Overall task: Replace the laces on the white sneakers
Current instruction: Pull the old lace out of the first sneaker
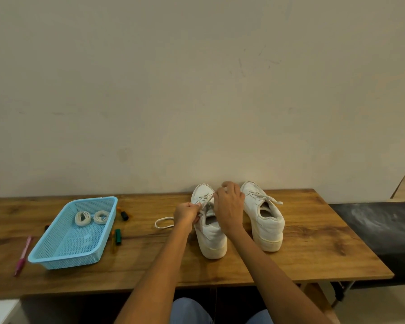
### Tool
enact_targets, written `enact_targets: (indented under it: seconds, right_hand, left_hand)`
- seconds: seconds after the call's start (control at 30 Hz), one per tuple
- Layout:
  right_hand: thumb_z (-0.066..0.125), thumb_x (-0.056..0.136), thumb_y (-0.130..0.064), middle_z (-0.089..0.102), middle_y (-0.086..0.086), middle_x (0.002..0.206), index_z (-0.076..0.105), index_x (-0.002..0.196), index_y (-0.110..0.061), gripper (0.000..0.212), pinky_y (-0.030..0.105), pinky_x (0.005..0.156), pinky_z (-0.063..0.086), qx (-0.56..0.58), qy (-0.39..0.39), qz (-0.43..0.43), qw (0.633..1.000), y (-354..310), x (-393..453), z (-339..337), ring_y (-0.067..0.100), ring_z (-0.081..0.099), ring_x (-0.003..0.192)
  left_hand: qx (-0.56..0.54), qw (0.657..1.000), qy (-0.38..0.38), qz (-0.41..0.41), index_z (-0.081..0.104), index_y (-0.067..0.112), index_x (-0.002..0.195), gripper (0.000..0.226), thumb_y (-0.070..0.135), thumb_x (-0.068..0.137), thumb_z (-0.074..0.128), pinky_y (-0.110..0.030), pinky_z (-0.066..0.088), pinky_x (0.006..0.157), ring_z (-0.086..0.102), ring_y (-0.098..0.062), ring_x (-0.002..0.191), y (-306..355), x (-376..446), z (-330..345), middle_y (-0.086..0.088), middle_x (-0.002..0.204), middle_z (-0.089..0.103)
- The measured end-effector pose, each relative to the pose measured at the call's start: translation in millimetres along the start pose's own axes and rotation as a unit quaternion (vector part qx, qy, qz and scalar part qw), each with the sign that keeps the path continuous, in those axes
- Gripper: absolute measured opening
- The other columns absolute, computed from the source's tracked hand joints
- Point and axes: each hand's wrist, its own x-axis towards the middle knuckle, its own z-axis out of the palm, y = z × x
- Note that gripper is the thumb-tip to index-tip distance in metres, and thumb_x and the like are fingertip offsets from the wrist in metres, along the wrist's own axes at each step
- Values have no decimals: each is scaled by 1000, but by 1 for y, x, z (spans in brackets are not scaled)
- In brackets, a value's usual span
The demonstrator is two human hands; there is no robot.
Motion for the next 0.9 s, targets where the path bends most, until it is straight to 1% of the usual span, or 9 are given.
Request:
enact_targets:
  seconds: [0.07, 0.17, 0.27, 0.33, 0.5, 0.6, 0.73, 0.8, 0.9]
  right_hand:
    - [69, 81, -19, 61, 9, 108, 68, 90, -14, 10, 36, 72, 48, 20, 27, 4, 999, 1, -1, 0, 27, 59, 99]
    - [56, 91, -32, 43, 9, 135, 59, 120, -18, 33, 40, 97, 37, 62, -105, -53, 991, 1, 2, 2, 26, 37, 127]
    - [51, 94, -35, 38, 6, 138, 64, 113, -17, 30, 37, 103, 29, 57, -191, -88, 976, 1, 5, 2, 22, 29, 129]
    - [48, 96, -32, 43, 5, 131, 65, 110, -15, 28, 35, 99, 31, 51, -167, -79, 981, 2, 6, 4, 21, 35, 123]
    - [63, 88, -28, 59, 8, 104, 65, 98, -14, 17, 38, 78, 45, 39, 44, 22, 998, 0, -1, 4, 27, 57, 97]
    - [55, 92, -38, 48, 5, 126, 57, 120, -21, 33, 39, 95, 37, 79, -68, -18, 994, 3, 0, 5, 24, 42, 120]
    - [51, 94, -34, 41, 4, 134, 64, 112, -19, 27, 37, 101, 29, 52, -204, -75, 975, 2, 6, 1, 21, 32, 126]
    - [47, 96, -30, 44, 4, 128, 64, 112, -17, 26, 35, 97, 32, 28, -175, -71, 982, 0, 6, 3, 21, 38, 120]
    - [59, 90, -23, 57, 6, 102, 64, 94, -12, 13, 33, 75, 45, -16, -34, -16, 999, -3, 2, -1, 23, 54, 93]
  left_hand:
    - [-4, 1000, 1, -3, 63, 11, 69, 18, 16, 86, 68, -34, 56, 77, 61, -21, 73, 0, 0, 0, -7, 78, 65]
    - [-16, 1000, -7, -8, 62, 11, 68, 20, 16, 86, 67, -35, 56, 77, 61, -22, 74, -2, 0, -1, -9, 78, 65]
    - [-15, 1000, -6, -5, 61, 10, 66, 23, 17, 87, 67, -35, 56, 77, 60, -21, 71, -2, -1, -2, -9, 77, 64]
    - [-16, 1000, -5, -5, 61, 10, 66, 22, 16, 87, 67, -32, 56, 71, 59, -20, 69, -2, -1, -1, -9, 77, 64]
    - [0, 1000, 1, 1, 65, 9, 72, 17, 15, 88, 66, -27, 54, 64, 59, -19, 68, 1, -2, 0, -8, 78, 64]
    - [-4, 1000, -2, -3, 64, 10, 69, 18, 15, 87, 66, -33, 56, 72, 61, -21, 73, -1, -1, -1, -9, 79, 65]
    - [-2, 1000, -5, -1, 61, 11, 67, 22, 17, 88, 65, -37, 56, 78, 61, -22, 74, -2, 0, -1, -9, 79, 65]
    - [-7, 1000, -7, -2, 61, 10, 68, 21, 17, 88, 66, -36, 56, 77, 61, -23, 75, -2, 0, -1, -10, 80, 65]
    - [-9, 1000, -4, 1, 62, 10, 68, 21, 16, 87, 66, -36, 56, 76, 61, -22, 73, -2, 0, -1, -10, 79, 64]
